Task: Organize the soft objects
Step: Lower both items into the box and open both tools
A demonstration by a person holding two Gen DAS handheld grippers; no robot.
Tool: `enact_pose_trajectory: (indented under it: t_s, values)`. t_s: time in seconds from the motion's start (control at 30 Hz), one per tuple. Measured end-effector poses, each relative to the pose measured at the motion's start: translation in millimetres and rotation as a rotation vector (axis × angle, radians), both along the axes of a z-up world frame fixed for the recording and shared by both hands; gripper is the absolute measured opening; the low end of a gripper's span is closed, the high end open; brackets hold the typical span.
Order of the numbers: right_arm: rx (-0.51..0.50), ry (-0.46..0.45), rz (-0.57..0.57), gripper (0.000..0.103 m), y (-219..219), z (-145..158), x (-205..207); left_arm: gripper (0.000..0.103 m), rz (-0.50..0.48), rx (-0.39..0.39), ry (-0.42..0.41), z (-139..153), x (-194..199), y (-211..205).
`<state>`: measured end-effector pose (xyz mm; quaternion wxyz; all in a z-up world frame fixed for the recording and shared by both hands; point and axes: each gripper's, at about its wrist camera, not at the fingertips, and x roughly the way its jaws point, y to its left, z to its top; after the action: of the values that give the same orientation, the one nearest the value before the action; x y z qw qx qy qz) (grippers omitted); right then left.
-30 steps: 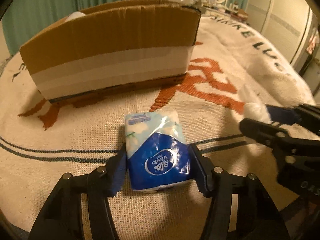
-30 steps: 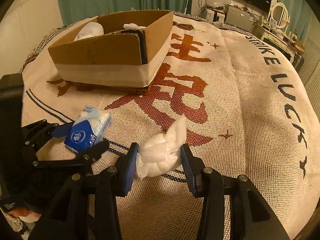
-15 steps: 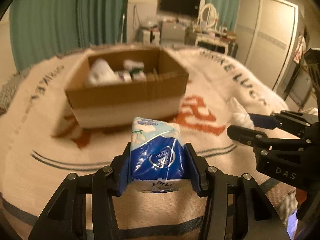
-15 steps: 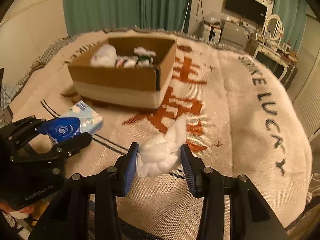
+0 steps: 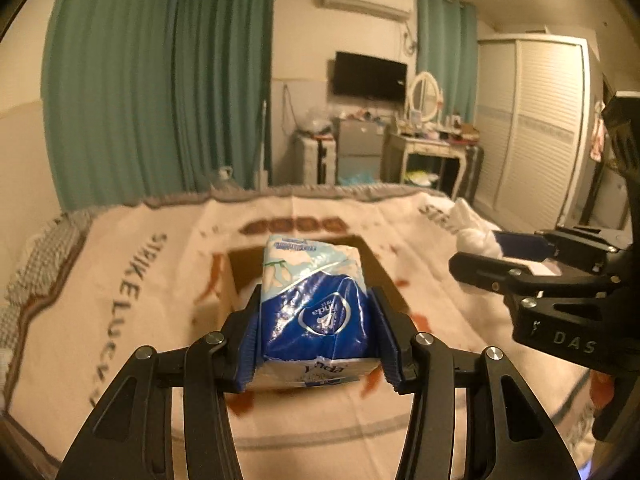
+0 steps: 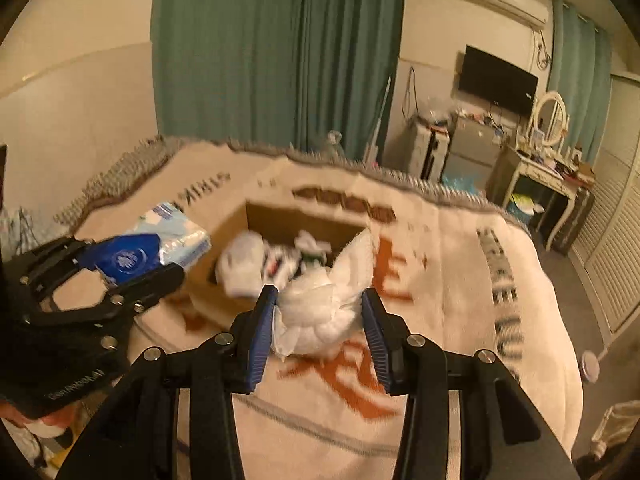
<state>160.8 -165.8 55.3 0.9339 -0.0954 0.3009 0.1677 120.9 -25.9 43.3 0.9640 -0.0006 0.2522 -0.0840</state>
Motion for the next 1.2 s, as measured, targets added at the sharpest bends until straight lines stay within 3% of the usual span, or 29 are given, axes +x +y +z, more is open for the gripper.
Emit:
enact_pose_trajectory:
  t_s: [0.17, 0.33, 0.73, 1.0, 1.07, 1.13, 1.2]
  values:
    - [0.017, -0.024, 0.023, 0.042, 19, 16, 43, 0.048, 0.041, 0.008, 0.006, 2, 50, 16]
    - [0.032, 0.007, 0.027, 0.042, 34, 8, 94, 0.048, 0.062, 0.028, 0.013, -11, 98, 21]
    - [0.063, 0.153, -0.015, 0.042, 39, -64, 199, 0.048, 0.064, 0.029, 0.155, -69, 176, 23]
    - [0.104, 0.208, -0.036, 0.046, 32, -94, 221, 0.052, 0.057, 0.035, 0.223, -85, 187, 19]
    - [0.118, 0.207, -0.051, 0.054, 29, -93, 220, 0.06, 0.064, 0.044, 0.235, -85, 186, 18]
    - [0.118, 0.203, -0.063, 0.056, 27, -89, 216, 0.075, 0.096, 0.059, 0.231, -81, 183, 18]
    - [0.112, 0.192, -0.069, 0.062, 25, -80, 210, 0.079, 0.104, 0.063, 0.225, -75, 179, 18]
